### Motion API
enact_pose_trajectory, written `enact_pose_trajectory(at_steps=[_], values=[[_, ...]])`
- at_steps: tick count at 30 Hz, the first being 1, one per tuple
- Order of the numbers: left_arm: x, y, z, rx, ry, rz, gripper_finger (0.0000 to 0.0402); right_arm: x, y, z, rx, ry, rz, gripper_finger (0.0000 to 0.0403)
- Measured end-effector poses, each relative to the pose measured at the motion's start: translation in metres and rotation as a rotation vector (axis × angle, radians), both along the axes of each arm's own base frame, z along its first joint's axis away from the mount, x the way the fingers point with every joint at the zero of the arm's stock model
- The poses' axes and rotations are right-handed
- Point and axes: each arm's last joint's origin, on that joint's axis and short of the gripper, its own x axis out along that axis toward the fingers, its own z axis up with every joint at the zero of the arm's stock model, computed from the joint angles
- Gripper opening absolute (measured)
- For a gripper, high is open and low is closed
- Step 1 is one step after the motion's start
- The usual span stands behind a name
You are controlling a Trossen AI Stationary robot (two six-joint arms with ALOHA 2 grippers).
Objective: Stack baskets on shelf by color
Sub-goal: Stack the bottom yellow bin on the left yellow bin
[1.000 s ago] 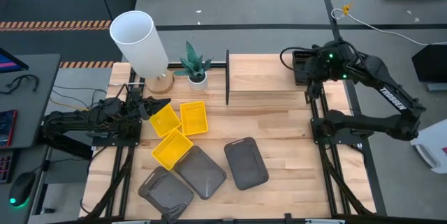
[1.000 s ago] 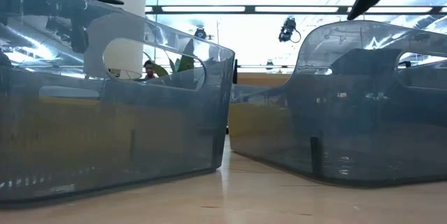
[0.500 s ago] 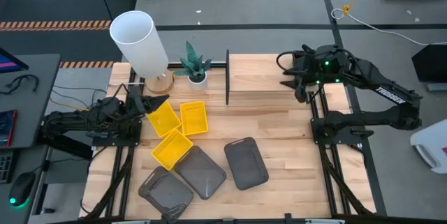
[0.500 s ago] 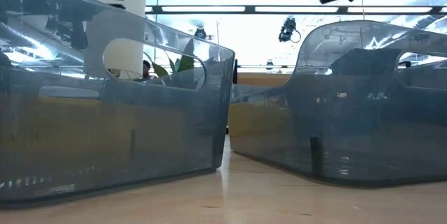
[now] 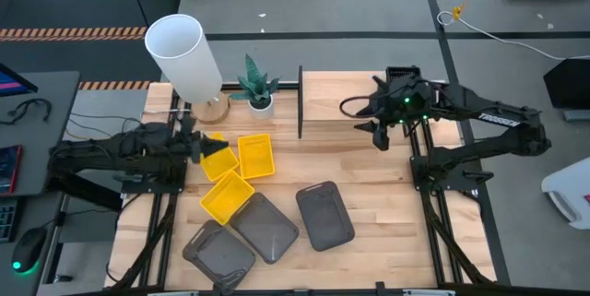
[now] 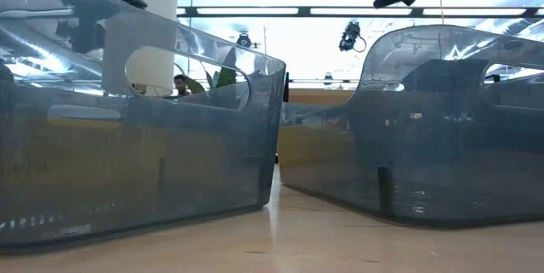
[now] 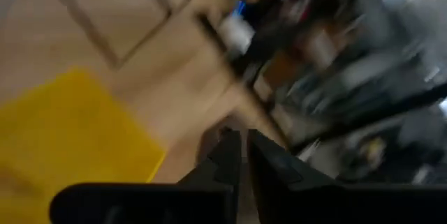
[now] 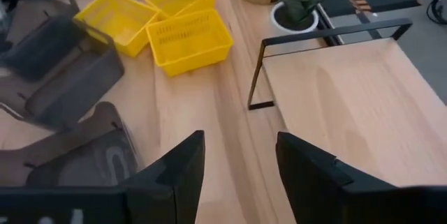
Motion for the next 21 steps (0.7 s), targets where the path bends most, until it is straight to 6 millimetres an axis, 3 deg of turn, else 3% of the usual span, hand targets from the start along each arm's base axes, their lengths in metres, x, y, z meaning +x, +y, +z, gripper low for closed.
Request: enact_pose_trajectory(at_steps=[7,14,21], values=[[0.011,-0.006,-0.004,-0.101,0.396,-0.209,0.0073,0.011,0.008,-0.006,-0.025,0.039,0.021,0.0169],[0.022,-0.013,0.002,-0.075,0.782,-0.314,0.008,0.013,0.01,-0.007,-0.024,0.044,-0.019,0.0168],[0.03,-0.021,-0.009,-0.082,0.997,-0.466,0.0083,0.013,0.012,-0.007,0.05,0.027,-0.064,0.0168]])
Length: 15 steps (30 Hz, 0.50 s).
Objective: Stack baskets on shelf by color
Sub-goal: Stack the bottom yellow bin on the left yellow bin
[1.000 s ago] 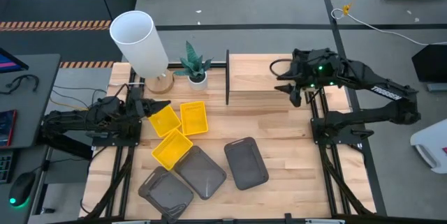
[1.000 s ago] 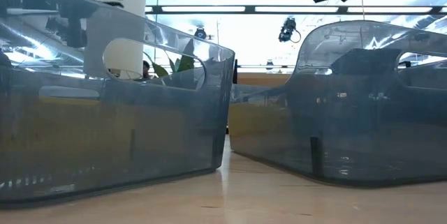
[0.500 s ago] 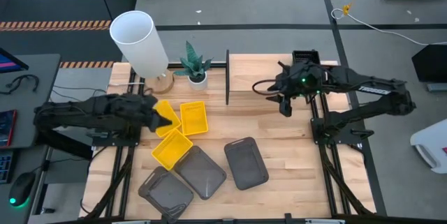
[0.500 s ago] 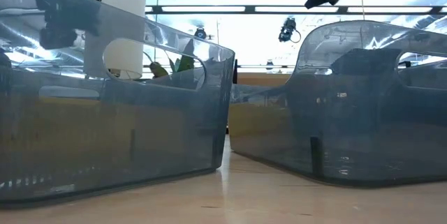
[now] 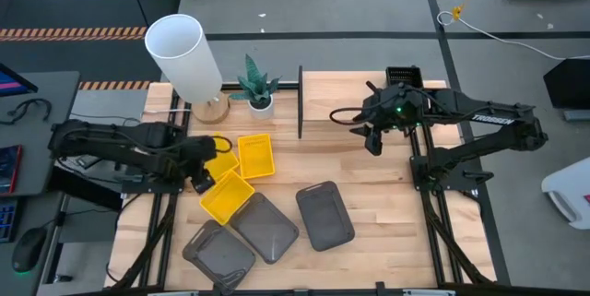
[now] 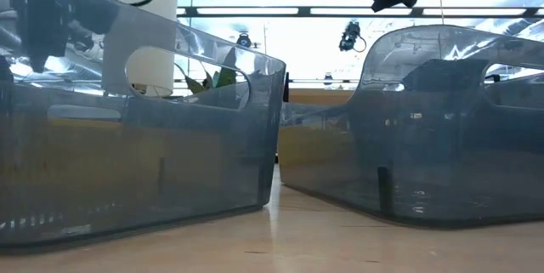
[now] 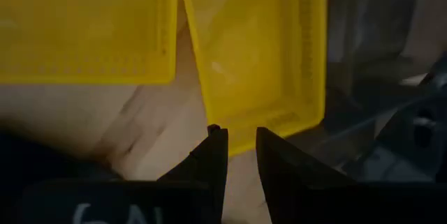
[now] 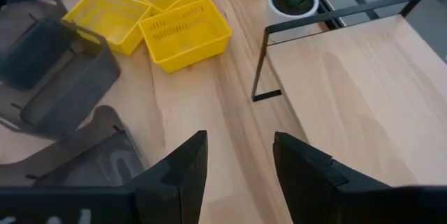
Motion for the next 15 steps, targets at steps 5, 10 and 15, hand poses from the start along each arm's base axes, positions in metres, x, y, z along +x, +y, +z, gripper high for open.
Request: enact_pose_trajectory(at_steps=[5,10,15], values=[[0.01,-0.011,-0.008,-0.098,0.076,-0.074,0.0098,0.001,0.005,0.0,0.001,0.001,0.028,0.0168],[0.018,-0.022,-0.017,-0.108,0.144,-0.105,0.0097,0.001,0.008,0.0,0.001,0.001,0.041,0.0168],[0.026,-0.027,-0.029,0.019,0.225,-0.004,0.0103,0.001,0.008,0.0,-0.001,0.001,0.044,0.0168]])
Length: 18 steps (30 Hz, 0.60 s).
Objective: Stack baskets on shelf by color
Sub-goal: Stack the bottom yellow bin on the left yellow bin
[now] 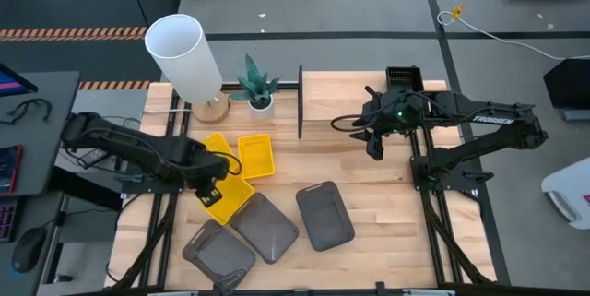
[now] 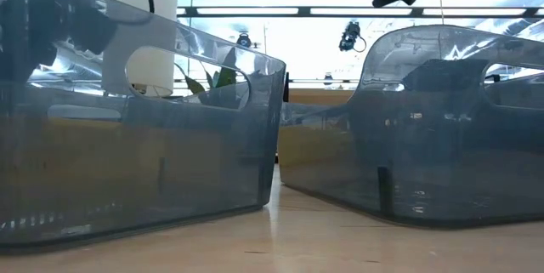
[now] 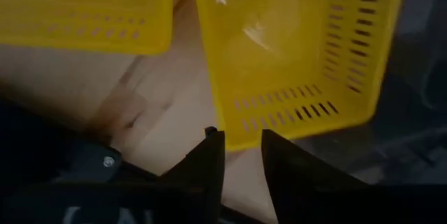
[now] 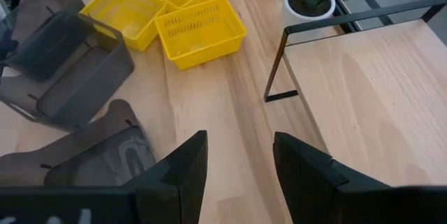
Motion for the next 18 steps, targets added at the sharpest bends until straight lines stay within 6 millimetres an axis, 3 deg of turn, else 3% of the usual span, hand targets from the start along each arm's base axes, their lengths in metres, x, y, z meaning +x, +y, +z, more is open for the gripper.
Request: enact_pose_trajectory(at_steps=[5,10,18], values=[[0.005,-0.002,-0.011,0.026,0.045,0.044,0.0145,0.0,0.0,0.0,-0.005,0.0,0.004,0.0168],[0.003,-0.004,-0.034,-0.057,0.043,0.102,0.0182,0.0,0.0,0.0,-0.003,0.0,0.008,0.0168],[-0.003,-0.002,-0.047,-0.02,0.065,0.14,0.0174,0.0,0.001,0.0,-0.002,0.0,0.013,0.0168]])
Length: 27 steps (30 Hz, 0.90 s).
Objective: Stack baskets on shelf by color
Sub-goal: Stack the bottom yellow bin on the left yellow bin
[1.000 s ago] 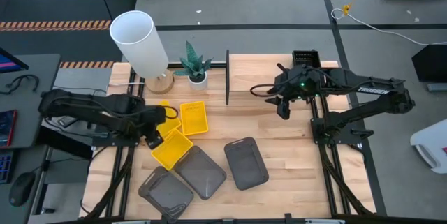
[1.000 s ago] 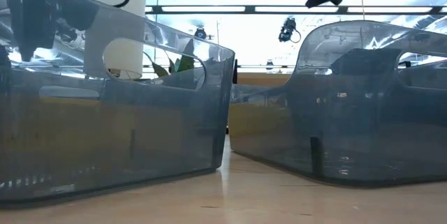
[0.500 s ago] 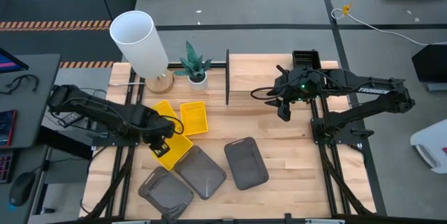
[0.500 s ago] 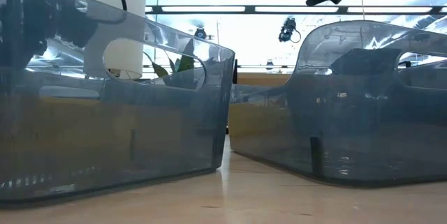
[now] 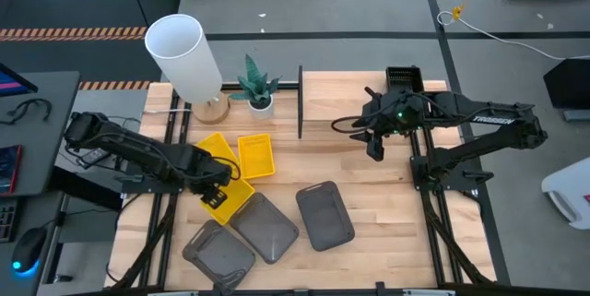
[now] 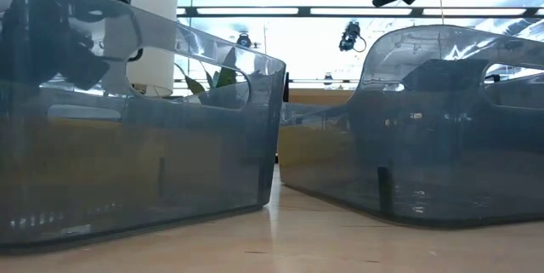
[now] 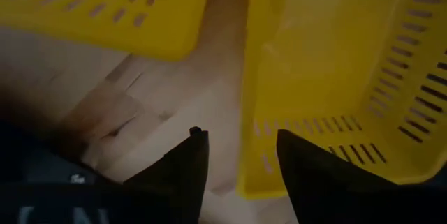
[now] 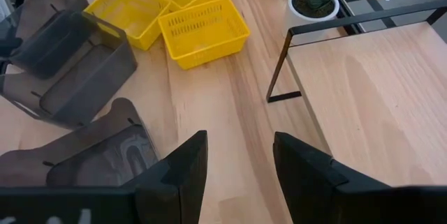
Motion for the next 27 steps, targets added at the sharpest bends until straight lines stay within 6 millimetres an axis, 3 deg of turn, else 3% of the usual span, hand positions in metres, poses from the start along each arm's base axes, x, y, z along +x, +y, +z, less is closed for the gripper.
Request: enact_pose_trajectory(at_steps=[5,11,18,27], values=[[0.003,-0.001,0.0,0.004,-0.036,-0.023,0.0124,0.0,0.0,0.0,-0.001,-0.006,0.001,0.0168],[0.002,-0.001,0.0,0.004,-0.031,-0.021,0.002,0.002,0.0,0.002,-0.006,-0.025,0.004,0.0168],[0.001,-0.002,0.002,-0.051,-0.006,0.037,0.0017,0.003,0.0,0.003,-0.021,-0.043,0.016,0.0168],[0.013,-0.005,0.038,-0.079,-0.069,0.004,0.0015,0.003,0.0,0.004,-0.025,-0.049,0.028,0.0168]])
